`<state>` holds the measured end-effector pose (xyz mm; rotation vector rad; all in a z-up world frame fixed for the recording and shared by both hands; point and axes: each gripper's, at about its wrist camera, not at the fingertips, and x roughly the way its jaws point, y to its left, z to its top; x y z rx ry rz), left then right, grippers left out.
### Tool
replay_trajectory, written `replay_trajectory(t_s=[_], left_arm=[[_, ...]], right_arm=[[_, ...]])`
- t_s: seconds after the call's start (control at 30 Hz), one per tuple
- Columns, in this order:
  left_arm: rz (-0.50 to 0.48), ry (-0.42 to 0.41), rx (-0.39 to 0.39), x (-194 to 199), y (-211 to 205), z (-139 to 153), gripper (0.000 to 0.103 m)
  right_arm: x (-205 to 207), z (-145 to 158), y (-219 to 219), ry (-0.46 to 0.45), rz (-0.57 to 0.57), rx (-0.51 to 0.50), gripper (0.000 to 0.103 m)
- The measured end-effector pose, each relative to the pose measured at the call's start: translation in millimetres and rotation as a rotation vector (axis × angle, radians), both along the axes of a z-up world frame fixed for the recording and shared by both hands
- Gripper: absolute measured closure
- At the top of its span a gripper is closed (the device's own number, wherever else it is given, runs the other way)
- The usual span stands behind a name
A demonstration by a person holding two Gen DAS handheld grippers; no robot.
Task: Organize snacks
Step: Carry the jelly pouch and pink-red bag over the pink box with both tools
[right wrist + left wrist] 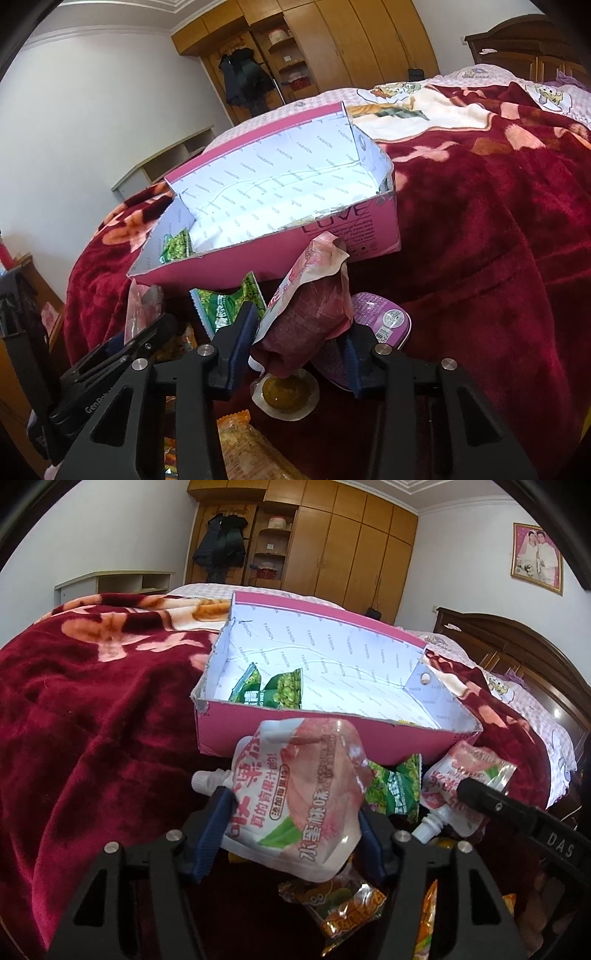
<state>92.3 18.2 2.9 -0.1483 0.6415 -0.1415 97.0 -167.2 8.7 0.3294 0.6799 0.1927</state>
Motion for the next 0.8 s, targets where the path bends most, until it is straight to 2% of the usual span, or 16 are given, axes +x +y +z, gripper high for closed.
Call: replay_trajectory(t_s=[0.8], left_arm=[[-0.039, -0.101, 0.002, -40.0, -6.9, 44.8, 0.037]], right_arm=[[-38.4, 40.0, 3.7, -0.139, 0.025, 0.016, 0.061]])
